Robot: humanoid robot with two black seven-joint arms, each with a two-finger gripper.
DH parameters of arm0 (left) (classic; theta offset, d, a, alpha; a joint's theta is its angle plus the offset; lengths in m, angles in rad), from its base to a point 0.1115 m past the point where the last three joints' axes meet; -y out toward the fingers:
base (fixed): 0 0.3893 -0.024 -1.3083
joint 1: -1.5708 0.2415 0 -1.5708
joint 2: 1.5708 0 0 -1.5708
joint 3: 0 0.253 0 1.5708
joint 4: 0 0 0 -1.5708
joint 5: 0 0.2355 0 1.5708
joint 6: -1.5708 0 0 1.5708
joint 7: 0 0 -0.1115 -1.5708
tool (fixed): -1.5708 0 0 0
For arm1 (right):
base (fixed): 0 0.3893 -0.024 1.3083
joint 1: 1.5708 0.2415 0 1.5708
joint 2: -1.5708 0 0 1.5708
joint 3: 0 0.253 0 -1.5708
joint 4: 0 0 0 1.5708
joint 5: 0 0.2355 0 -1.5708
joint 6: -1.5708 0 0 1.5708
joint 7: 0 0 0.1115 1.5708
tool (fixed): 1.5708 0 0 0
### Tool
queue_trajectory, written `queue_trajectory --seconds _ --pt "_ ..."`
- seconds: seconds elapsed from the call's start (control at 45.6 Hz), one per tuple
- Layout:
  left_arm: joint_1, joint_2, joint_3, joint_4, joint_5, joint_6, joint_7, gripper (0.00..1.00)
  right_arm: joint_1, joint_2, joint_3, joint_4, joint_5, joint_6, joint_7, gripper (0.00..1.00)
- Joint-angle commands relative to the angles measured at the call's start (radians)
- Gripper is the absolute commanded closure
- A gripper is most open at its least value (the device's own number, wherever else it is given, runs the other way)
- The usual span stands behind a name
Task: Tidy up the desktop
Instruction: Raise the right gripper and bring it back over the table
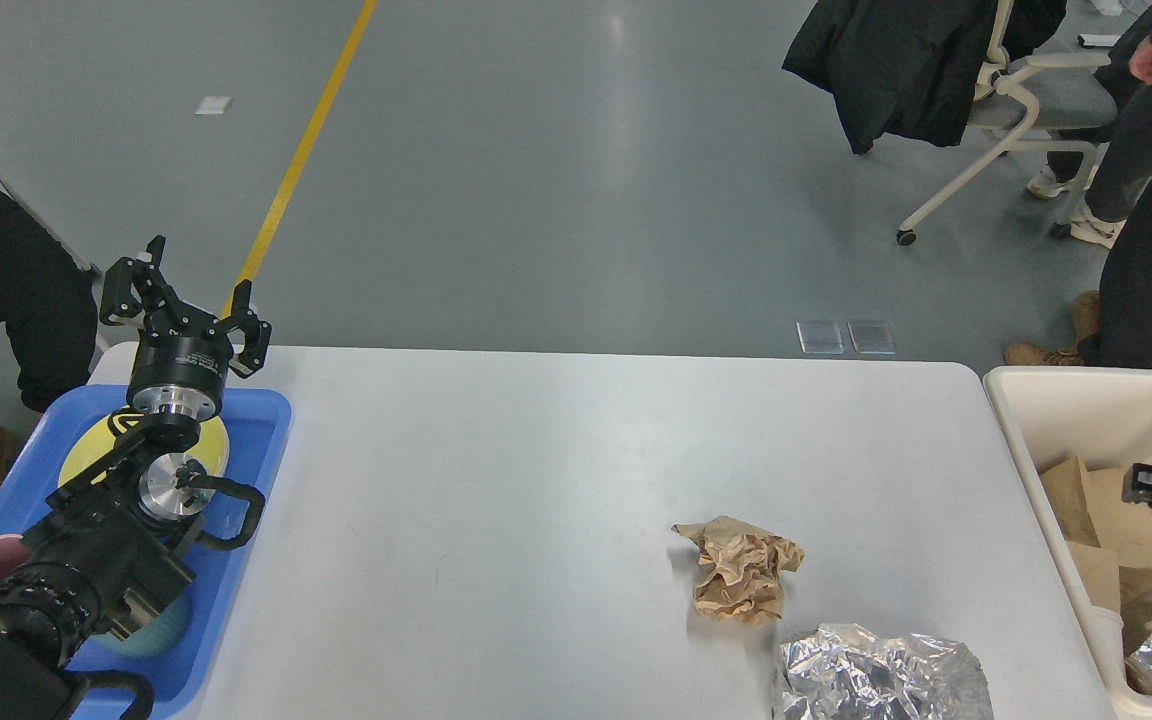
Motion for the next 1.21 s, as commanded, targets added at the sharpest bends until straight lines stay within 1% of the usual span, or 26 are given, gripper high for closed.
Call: queue_trajectory --seconds 0.0,0.066,0.131,0.175,0.197,0.329,0.416,0.482,0.592,0.679,0.986,1.095,1.183 --pt "0.000 0.000 0.000 0.000 0.000 0.000 0.000 0.04 0.235 0.018 -0.022 0.026 0.000 0.240 0.000 0.00" --pt "0.000 0.000 0.000 0.000 0.000 0.000 0.000 0.04 0.330 0.061 -0.017 0.033 0.002 0.366 0.000 0.00" --pt "0.000 0.000 0.000 0.000 0.000 0.000 0.000 0.04 0.416 0.122 -0.014 0.039 0.005 0.470 0.000 0.00" --pt "0.000 0.000 0.000 0.000 0.000 0.000 0.000 0.04 0.466 0.170 -0.009 0.052 0.006 0.518 0.002 0.00" --pt "0.000 0.000 0.000 0.000 0.000 0.000 0.000 0.04 0.500 0.202 -0.009 0.063 0.008 0.524 0.002 0.00" --pt "0.000 0.000 0.000 0.000 0.000 0.000 0.000 0.04 0.621 0.301 0.021 0.158 0.011 0.524 0.000 0.00" --pt "0.000 0.000 0.000 0.000 0.000 0.000 0.000 0.04 0.663 0.330 0.063 0.246 0.011 0.524 0.003 0.00" --pt "0.000 0.000 0.000 0.000 0.000 0.000 0.000 0.04 0.667 0.341 0.136 0.287 0.011 0.524 0.003 0.00" --pt "0.000 0.000 0.000 0.000 0.000 0.000 0.000 0.04 0.666 0.354 0.253 0.299 0.012 0.524 0.003 0.00" --pt "0.000 0.000 0.000 0.000 0.000 0.000 0.000 0.04 0.666 0.365 0.288 0.295 0.012 0.524 0.003 0.00" --pt "-0.002 0.000 0.000 0.000 0.000 0.000 0.000 0.04 0.671 0.348 0.282 0.293 0.012 0.524 0.003 0.00" --pt "0.000 0.000 0.000 0.000 0.000 0.000 0.000 0.04 0.666 0.315 0.261 0.290 0.009 0.524 -0.001 0.00" --pt "0.000 0.000 0.000 0.000 0.000 0.000 0.000 0.04 0.648 0.265 0.244 0.296 0.009 0.524 -0.001 0.00"
